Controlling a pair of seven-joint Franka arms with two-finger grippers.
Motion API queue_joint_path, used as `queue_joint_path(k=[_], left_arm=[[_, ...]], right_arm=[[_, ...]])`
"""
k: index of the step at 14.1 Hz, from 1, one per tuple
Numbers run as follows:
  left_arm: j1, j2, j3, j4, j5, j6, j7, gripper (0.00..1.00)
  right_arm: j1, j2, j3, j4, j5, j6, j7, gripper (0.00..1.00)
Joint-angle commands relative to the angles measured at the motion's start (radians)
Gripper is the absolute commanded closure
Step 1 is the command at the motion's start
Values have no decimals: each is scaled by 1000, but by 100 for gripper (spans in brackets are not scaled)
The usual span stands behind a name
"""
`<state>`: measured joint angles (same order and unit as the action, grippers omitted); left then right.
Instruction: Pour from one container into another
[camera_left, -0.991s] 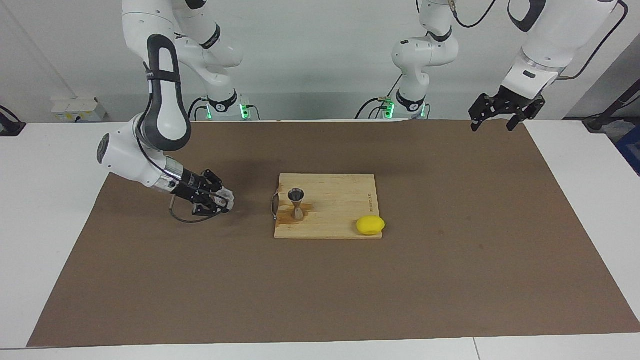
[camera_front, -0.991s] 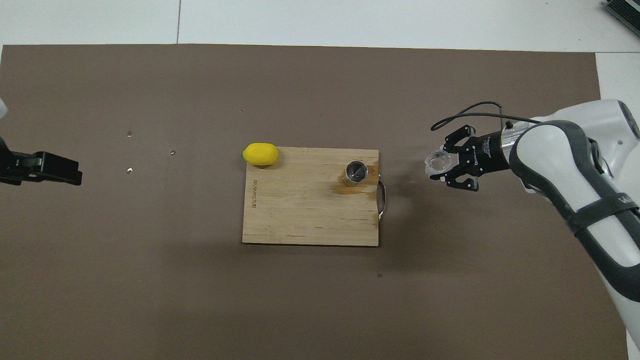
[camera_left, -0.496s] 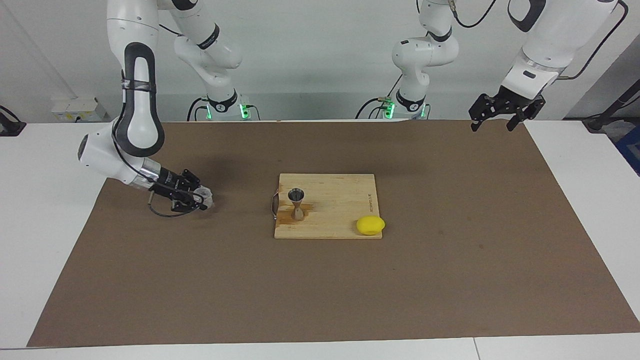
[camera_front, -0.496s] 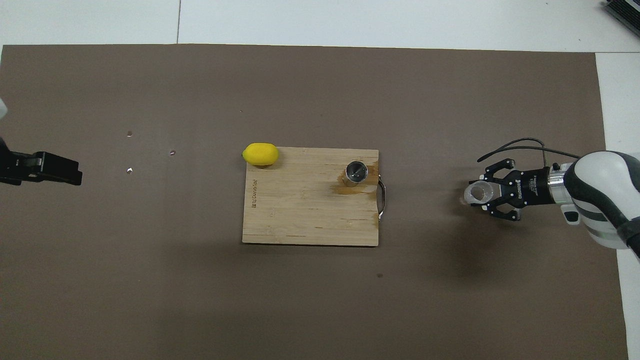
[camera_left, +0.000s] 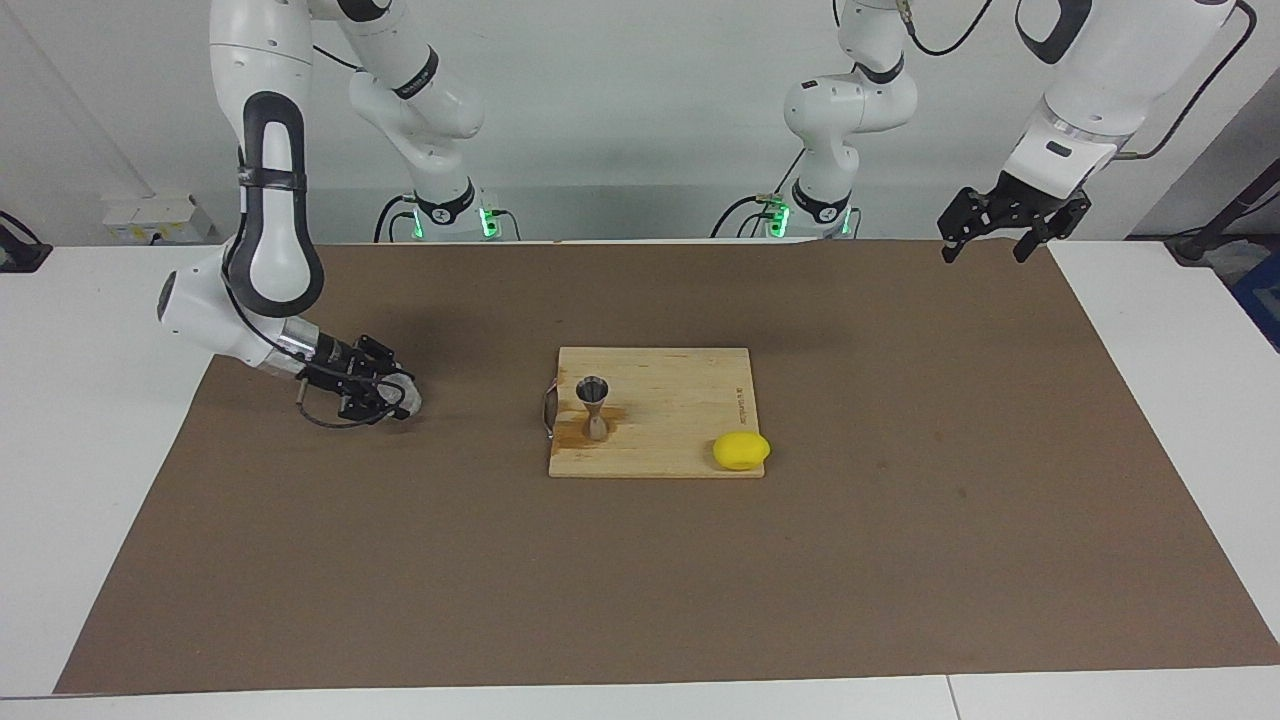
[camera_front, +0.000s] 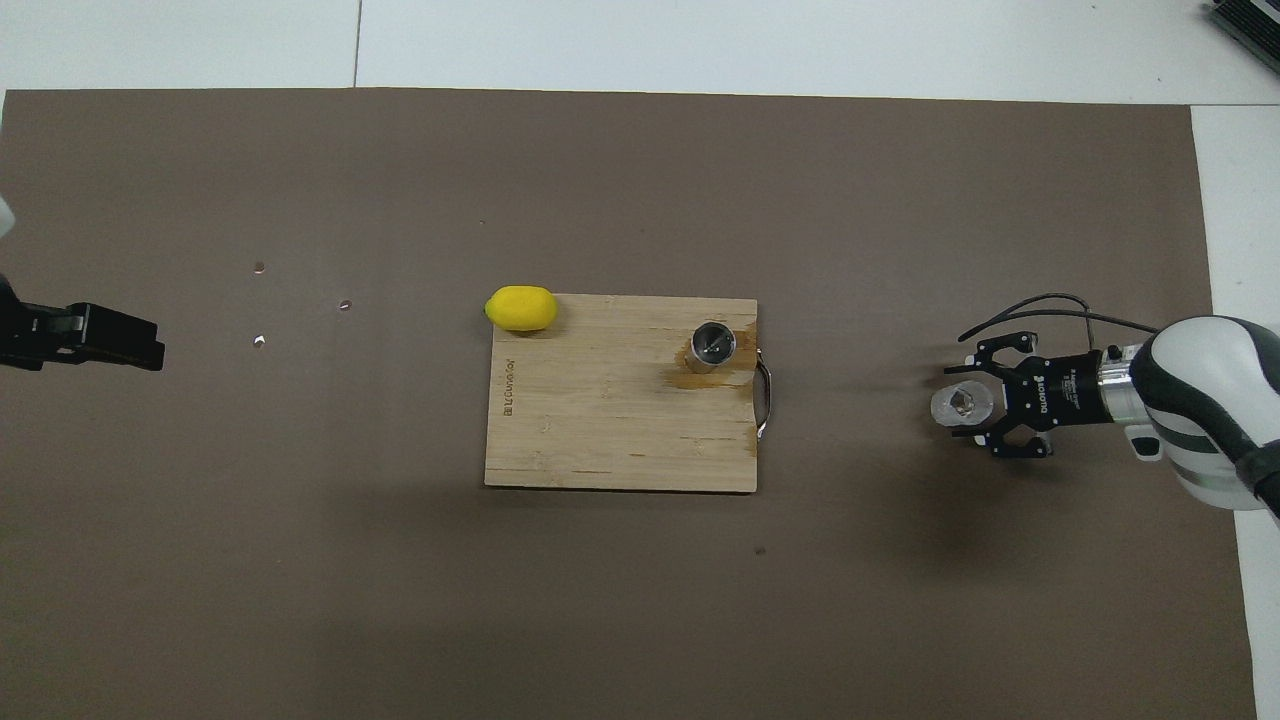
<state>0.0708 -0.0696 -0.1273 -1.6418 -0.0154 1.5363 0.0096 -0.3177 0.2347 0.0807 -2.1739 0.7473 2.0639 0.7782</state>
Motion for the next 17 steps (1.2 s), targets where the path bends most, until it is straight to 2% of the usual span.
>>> queue_joint_path(k=[1,4,6,10,17], left_arm=[[18,-2,-12,0,-9,-12,4,0],[18,-2,-12,0,-9,-12,3,0],[18,-2,-12,0,-9,-12,3,0],[18,-2,-12,0,-9,-12,3,0],[18,-2,-12,0,-9,-12,3,0]], right_arm=[[-14,-31,1,-18,20,21,-30,0],[-14,-83,1,-17,1,19,-37,0],[0,-106,7,-6,-61,10,-71,0],[107,-127,7,37,-143,-8,-149,0],[362,-166,13,130,-653,-14,-184,0]])
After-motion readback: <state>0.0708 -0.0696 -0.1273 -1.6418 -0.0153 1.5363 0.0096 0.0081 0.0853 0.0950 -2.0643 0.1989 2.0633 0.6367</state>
